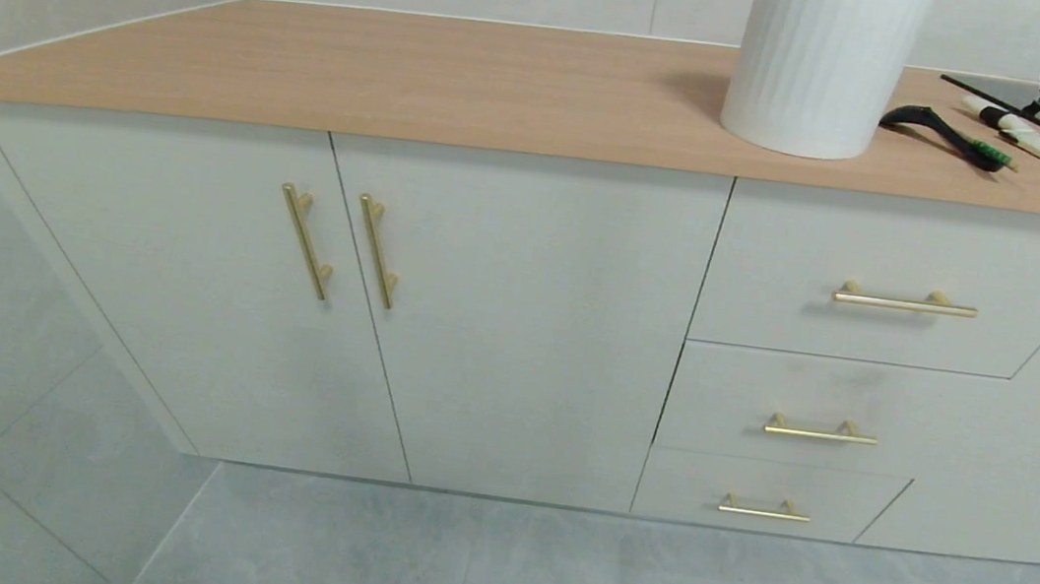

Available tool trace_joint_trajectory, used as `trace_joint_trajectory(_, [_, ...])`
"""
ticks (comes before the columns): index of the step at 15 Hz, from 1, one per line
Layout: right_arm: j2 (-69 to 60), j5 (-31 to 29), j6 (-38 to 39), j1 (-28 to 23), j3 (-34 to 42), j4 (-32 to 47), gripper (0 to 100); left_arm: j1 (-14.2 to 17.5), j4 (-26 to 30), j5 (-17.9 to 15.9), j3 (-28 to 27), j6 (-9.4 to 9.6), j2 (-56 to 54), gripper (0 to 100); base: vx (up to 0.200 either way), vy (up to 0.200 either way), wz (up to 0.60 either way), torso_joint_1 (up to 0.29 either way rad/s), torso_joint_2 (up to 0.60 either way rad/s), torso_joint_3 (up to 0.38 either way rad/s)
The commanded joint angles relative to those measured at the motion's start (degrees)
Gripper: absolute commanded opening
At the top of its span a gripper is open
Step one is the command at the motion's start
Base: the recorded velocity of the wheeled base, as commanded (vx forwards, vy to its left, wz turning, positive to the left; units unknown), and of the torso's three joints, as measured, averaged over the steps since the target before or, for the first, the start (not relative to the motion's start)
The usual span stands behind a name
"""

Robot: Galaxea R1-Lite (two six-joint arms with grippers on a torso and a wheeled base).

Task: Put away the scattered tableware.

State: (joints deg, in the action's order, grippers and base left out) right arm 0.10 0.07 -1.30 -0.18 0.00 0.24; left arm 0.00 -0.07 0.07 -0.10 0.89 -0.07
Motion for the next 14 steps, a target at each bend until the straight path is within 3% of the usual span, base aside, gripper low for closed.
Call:
trace_joint_trajectory(1, [0.08, 0.01, -0.01, 0.01, 0.0, -0.07, 100, 0.0, -0.01, 0.01, 0.01, -0.01, 0.07, 100, 0.0, -0.2, 0.0, 0.007, 0.0, 0.002])
trace_joint_trajectory(3, [0.08, 0.01, -0.01, 0.01, 0.0, -0.07, 100, 0.0, -0.01, 0.01, 0.01, -0.01, 0.07, 100, 0.0, -0.2, 0.0, 0.002, 0.0, 0.002])
trace_joint_trajectory(14, [0.08, 0.01, -0.1, 0.01, 0.0, 0.02, 100, 0.0, -0.1, 0.01, 0.01, -0.45, 0.07, 100, 0.0, 0.0, 0.0, 0.0, 0.0, 0.0])
